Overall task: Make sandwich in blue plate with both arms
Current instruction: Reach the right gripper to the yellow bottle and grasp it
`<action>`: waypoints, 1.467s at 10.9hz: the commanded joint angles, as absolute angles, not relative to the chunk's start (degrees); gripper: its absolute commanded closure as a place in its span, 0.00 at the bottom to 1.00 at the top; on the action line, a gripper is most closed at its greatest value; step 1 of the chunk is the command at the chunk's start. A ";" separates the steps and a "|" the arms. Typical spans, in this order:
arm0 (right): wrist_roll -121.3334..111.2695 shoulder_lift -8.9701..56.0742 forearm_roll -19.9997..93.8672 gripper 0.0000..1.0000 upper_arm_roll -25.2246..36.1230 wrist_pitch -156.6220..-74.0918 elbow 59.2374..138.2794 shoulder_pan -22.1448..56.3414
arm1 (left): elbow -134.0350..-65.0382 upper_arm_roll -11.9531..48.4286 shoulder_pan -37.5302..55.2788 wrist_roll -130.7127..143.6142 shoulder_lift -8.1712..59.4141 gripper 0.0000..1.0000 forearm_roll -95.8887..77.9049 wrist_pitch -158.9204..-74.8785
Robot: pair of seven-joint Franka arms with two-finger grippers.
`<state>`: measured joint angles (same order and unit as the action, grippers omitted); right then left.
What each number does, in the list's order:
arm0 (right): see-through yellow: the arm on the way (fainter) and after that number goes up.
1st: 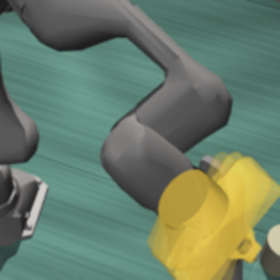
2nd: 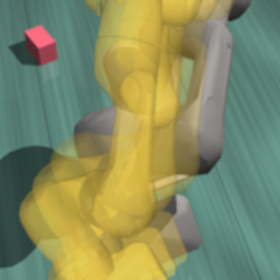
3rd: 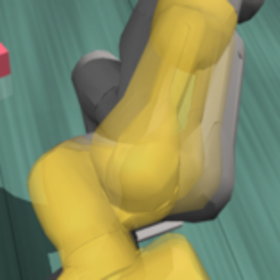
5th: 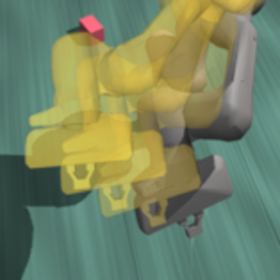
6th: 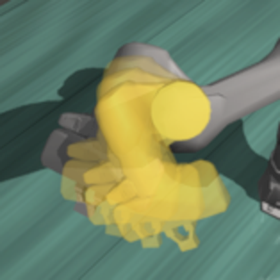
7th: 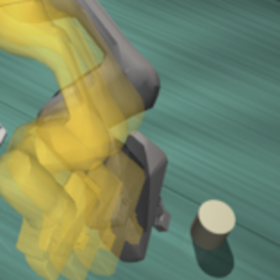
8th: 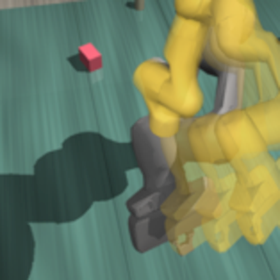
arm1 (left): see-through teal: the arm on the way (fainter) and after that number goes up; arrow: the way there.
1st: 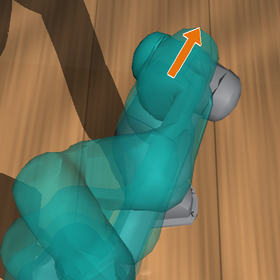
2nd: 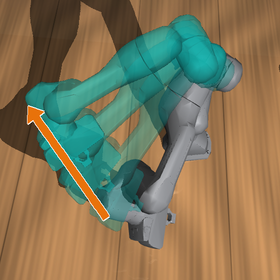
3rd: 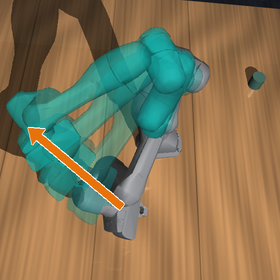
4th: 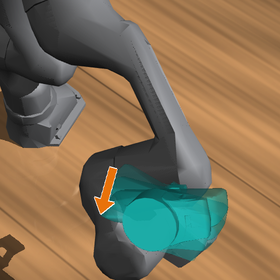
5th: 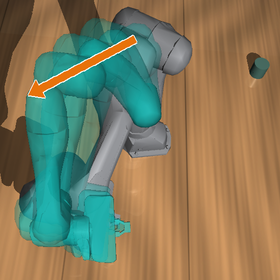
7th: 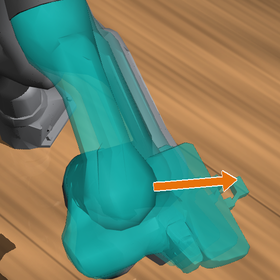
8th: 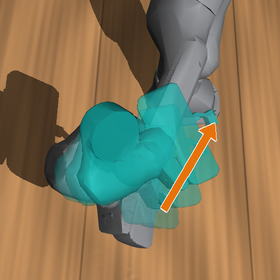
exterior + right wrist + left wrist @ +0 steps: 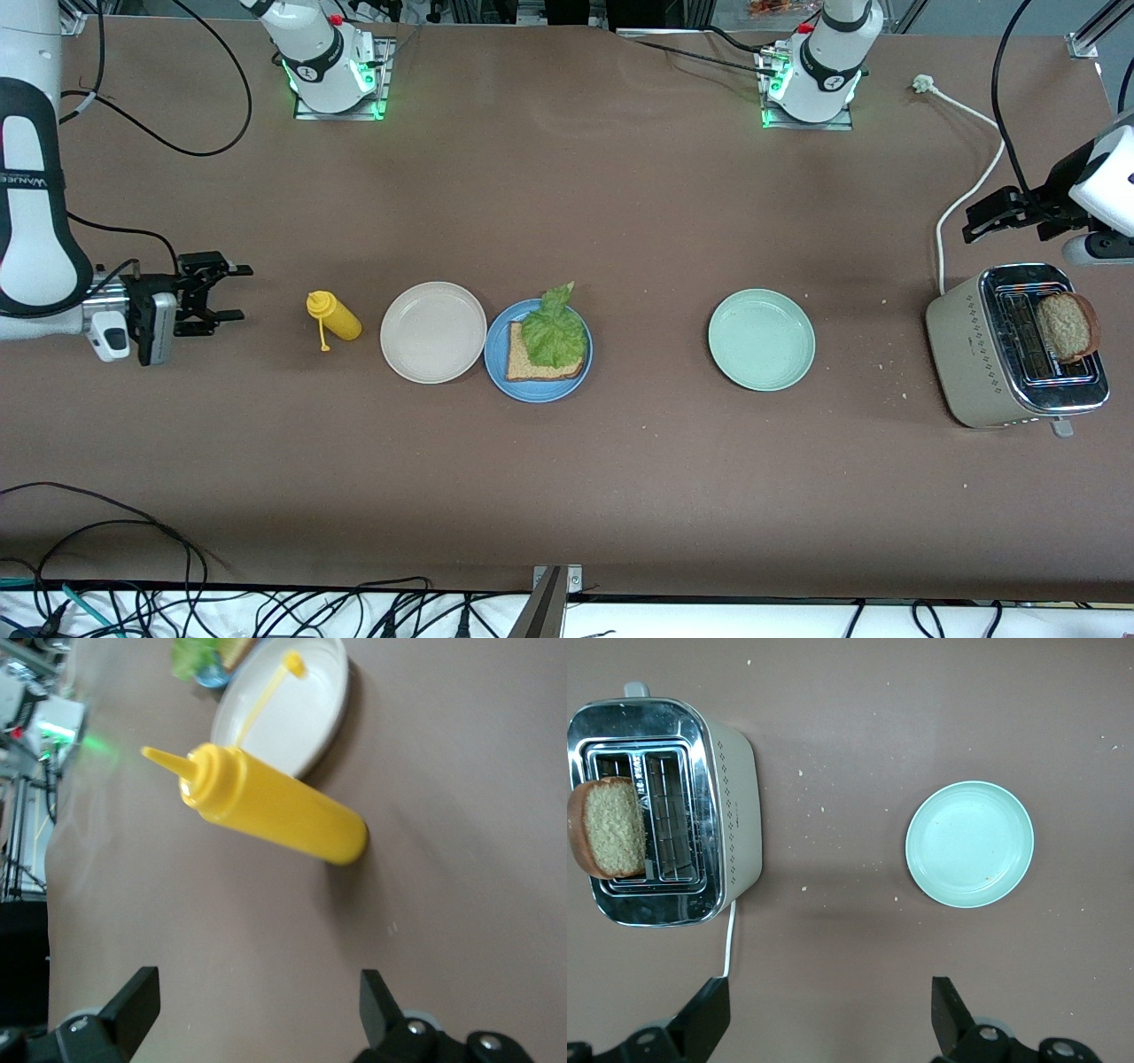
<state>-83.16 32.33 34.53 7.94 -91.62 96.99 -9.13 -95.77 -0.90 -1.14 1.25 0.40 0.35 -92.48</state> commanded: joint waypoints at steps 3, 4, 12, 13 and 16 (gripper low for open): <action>-104.82 37.18 43.67 0.00 5.63 -87.36 95.80 -8.79 | -96.59 -0.70 -1.58 -0.09 -0.44 0.00 -0.44 -93.25; -108.77 37.96 44.99 0.00 4.75 -87.45 95.71 -8.79 | -96.59 -0.79 -1.58 -0.09 -0.44 0.00 -0.44 -93.25; -125.05 42.45 51.57 0.03 3.16 -89.38 94.66 -8.70 | -96.59 -0.70 -1.58 -0.09 -0.35 0.00 -0.44 -93.25; -125.76 42.71 52.37 0.11 2.99 -89.30 94.75 -8.61 | -96.59 -0.79 -1.58 -0.09 -0.35 0.00 -0.44 -93.25; -124.90 42.71 51.68 0.82 2.37 -89.30 94.66 -8.70 | -96.59 -0.79 -1.58 -0.09 -0.35 0.00 -0.44 -93.16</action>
